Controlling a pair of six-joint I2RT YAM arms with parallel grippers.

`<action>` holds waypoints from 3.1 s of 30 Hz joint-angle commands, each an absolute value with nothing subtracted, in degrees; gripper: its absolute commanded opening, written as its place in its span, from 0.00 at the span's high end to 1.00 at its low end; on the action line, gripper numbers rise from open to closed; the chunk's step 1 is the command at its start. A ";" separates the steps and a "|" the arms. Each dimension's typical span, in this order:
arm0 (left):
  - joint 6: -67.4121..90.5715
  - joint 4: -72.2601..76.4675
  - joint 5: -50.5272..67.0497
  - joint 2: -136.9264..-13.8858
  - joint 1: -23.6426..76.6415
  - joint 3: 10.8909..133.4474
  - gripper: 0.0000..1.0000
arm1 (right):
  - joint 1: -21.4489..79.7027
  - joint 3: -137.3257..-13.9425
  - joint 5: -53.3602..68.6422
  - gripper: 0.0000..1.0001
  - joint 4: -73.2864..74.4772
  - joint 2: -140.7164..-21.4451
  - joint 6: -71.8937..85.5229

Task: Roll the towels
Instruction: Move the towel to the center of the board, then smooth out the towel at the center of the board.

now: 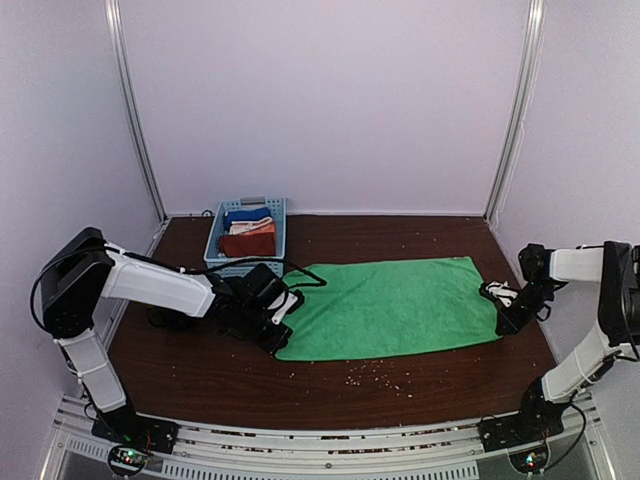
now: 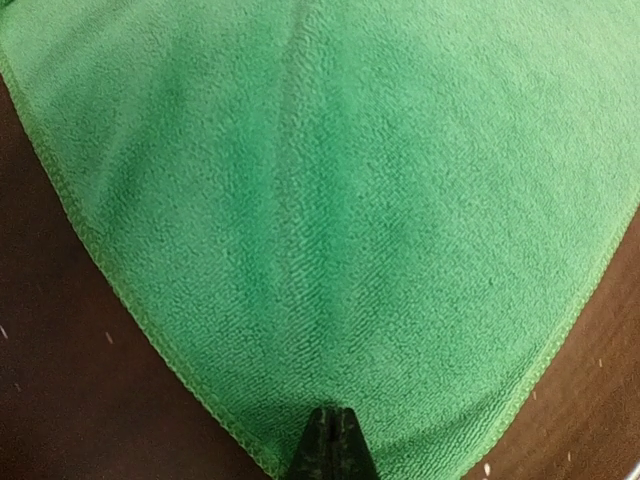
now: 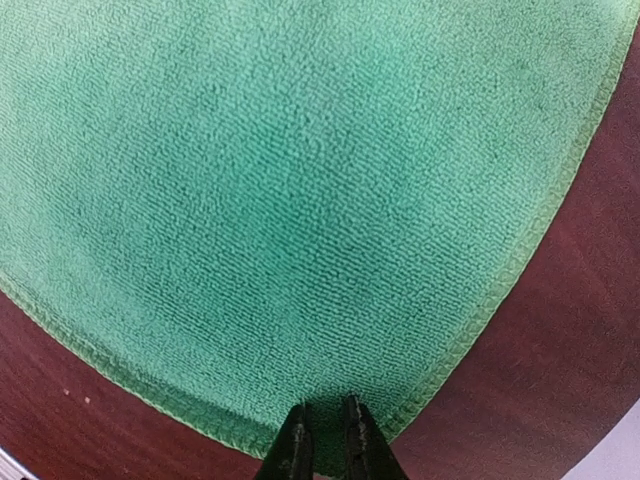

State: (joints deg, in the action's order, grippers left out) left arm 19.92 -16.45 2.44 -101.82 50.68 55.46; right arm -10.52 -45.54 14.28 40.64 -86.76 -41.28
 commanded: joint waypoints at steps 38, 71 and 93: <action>6.39 -16.63 -7.61 -104.88 39.39 69.06 0.61 | 3.88 -54.82 23.91 0.77 52.48 -87.29 -42.25; -0.71 -25.29 -6.18 -103.01 36.94 74.41 0.62 | 4.90 -55.06 16.01 0.70 70.09 -78.73 -57.11; -12.60 -21.07 5.29 -104.02 36.50 71.31 0.44 | -5.02 -84.32 19.56 0.46 45.48 -111.45 -28.45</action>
State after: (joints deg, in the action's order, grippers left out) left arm -10.59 -25.63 6.31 -103.94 37.10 73.49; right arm -5.63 -80.97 19.03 42.17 -107.66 -29.63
